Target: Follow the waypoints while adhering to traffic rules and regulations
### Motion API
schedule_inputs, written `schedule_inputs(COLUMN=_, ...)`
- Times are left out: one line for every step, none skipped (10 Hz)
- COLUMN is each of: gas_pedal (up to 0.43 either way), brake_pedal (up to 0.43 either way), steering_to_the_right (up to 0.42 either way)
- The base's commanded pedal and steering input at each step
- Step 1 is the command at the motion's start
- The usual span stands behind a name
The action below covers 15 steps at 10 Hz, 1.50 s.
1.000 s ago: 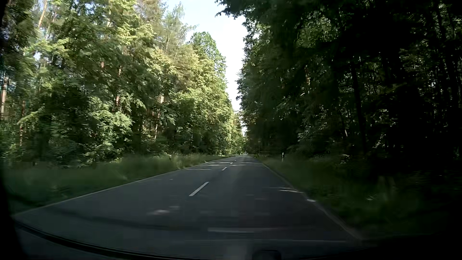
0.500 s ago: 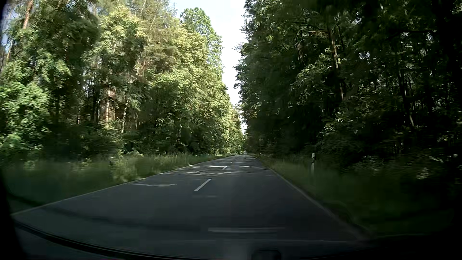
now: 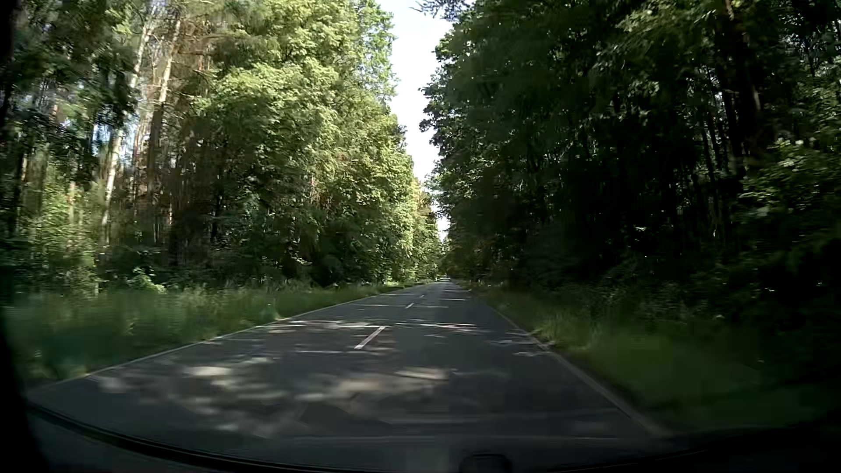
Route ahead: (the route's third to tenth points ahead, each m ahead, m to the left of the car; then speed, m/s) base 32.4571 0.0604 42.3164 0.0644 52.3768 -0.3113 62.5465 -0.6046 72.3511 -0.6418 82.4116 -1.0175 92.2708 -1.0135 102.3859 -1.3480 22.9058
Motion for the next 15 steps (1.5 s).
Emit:
schedule_inputs(gas_pedal=0.339, brake_pedal=0.03, steering_to_the_right=0.0)
schedule_inputs(gas_pedal=0.339, brake_pedal=0.03, steering_to_the_right=0.0)
schedule_inputs(gas_pedal=0.339, brake_pedal=0.03, steering_to_the_right=0.0)
schedule_inputs(gas_pedal=0.339, brake_pedal=0.03, steering_to_the_right=0.0)
schedule_inputs(gas_pedal=0.339, brake_pedal=0.03, steering_to_the_right=0.0)
schedule_inputs(gas_pedal=0.339, brake_pedal=0.03, steering_to_the_right=0.0)
schedule_inputs(gas_pedal=0.339, brake_pedal=0.03, steering_to_the_right=0.0)
schedule_inputs(gas_pedal=0.339, brake_pedal=0.03, steering_to_the_right=-0.001)
schedule_inputs(gas_pedal=0.339, brake_pedal=0.03, steering_to_the_right=-0.001)
schedule_inputs(gas_pedal=0.339, brake_pedal=0.03, steering_to_the_right=0.0)
schedule_inputs(gas_pedal=0.339, brake_pedal=0.03, steering_to_the_right=-0.001)
schedule_inputs(gas_pedal=0.339, brake_pedal=0.03, steering_to_the_right=-0.001)
schedule_inputs(gas_pedal=0.339, brake_pedal=0.03, steering_to_the_right=0.0)
schedule_inputs(gas_pedal=0.339, brake_pedal=0.03, steering_to_the_right=0.0)
schedule_inputs(gas_pedal=0.339, brake_pedal=0.03, steering_to_the_right=-0.001)
